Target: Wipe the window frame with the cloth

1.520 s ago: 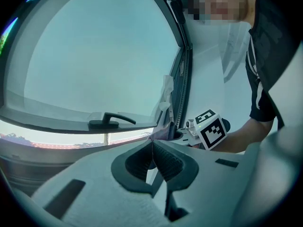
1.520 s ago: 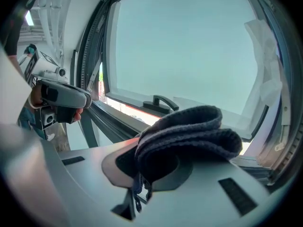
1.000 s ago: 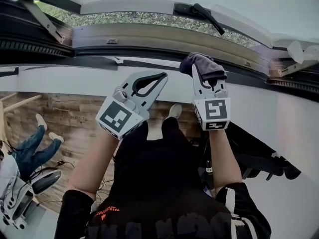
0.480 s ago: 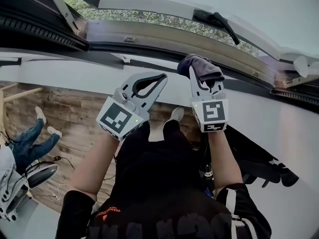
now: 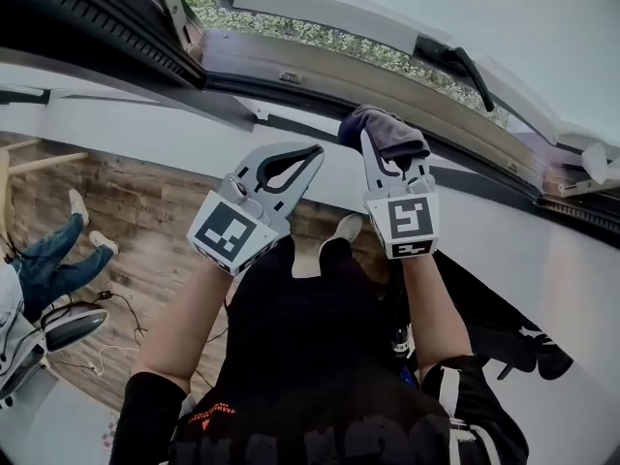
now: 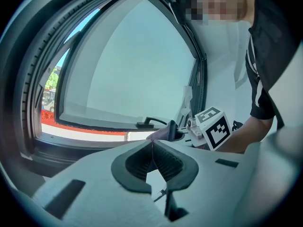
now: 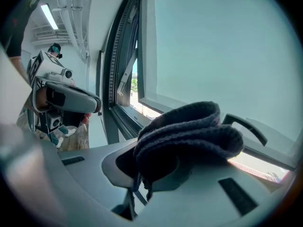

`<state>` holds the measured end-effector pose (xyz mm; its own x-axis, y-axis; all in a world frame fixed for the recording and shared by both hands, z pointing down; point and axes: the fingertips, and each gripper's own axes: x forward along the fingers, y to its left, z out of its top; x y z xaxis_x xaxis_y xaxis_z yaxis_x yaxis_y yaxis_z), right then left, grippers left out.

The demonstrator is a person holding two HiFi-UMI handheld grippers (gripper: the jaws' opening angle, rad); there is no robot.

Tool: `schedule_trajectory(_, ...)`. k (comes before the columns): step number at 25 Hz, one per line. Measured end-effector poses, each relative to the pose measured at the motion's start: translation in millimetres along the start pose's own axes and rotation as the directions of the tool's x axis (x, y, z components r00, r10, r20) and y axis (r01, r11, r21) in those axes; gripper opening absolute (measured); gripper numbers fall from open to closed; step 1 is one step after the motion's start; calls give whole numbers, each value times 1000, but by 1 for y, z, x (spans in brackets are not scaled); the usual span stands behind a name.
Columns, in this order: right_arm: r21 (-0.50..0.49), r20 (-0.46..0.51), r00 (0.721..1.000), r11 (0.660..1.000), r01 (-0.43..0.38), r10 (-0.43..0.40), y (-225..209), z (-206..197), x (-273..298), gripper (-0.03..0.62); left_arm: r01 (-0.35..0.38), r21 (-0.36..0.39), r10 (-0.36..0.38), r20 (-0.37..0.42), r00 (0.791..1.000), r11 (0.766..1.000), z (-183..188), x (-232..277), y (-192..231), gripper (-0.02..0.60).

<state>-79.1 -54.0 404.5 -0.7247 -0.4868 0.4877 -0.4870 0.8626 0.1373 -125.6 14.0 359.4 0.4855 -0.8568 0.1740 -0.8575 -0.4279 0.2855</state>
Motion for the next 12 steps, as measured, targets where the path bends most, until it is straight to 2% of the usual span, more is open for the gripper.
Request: schedule_trajectory(12,-48,25,994,993,-104,105,56,33,46,32,-95,23,95,14,995,995,-6,-51,46,21)
